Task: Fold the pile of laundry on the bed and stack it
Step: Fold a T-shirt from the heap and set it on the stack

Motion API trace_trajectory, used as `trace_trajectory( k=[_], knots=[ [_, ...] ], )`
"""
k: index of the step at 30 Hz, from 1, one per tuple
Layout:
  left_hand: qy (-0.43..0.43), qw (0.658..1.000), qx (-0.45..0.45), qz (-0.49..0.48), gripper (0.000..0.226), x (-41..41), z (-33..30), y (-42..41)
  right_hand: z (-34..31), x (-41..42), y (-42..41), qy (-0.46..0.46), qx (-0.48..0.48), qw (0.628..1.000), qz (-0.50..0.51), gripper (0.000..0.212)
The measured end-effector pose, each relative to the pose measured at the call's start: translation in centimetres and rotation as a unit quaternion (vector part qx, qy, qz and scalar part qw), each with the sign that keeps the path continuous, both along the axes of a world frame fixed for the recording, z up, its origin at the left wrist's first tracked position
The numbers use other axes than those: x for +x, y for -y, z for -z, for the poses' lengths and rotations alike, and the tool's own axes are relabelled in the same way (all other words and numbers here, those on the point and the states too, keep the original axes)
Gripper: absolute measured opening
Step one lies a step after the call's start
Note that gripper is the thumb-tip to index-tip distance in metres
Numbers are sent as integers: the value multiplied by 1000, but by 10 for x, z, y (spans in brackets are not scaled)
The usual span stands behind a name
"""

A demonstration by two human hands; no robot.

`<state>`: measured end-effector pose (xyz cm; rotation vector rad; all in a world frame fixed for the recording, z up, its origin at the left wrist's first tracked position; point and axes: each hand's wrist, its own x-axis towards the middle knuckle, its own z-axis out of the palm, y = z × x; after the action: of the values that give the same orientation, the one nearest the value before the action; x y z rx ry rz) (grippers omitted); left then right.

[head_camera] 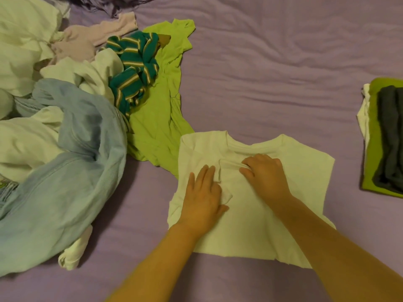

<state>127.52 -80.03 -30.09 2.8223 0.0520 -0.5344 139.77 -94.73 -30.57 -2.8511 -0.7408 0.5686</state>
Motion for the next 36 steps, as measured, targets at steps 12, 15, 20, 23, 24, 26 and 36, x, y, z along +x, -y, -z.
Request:
trace_trajectory(
  k=[12, 15, 20, 23, 24, 26, 36],
  knots=[
    [188, 928, -79, -312, 16, 70, -21, -69, -21, 49, 2, 53, 50, 997, -13, 24],
    [139, 944, 16, -299, 23, 85, -8, -79, -11, 60, -1, 57, 41, 998, 0, 28],
    [176, 947, 98, -251, 27, 85, -7, -57, 1, 54, 4, 34, 43, 998, 31, 29],
    [278, 959, 46, -12, 22, 71, 4, -26, 0, 48, 18, 20, 66, 996, 59, 38],
    [258, 963, 25, 70, 23, 64, 9, -16, -3, 45, 25, 20, 75, 995, 65, 41],
    [152, 975, 42, 157, 43, 55, 20, -4, -6, 38, 39, 21, 87, 994, 61, 44],
    [4, 991, 101, 91, 73, 62, 36, 22, -4, -11, 118, -105, 108, 988, 18, 80]
  ],
)
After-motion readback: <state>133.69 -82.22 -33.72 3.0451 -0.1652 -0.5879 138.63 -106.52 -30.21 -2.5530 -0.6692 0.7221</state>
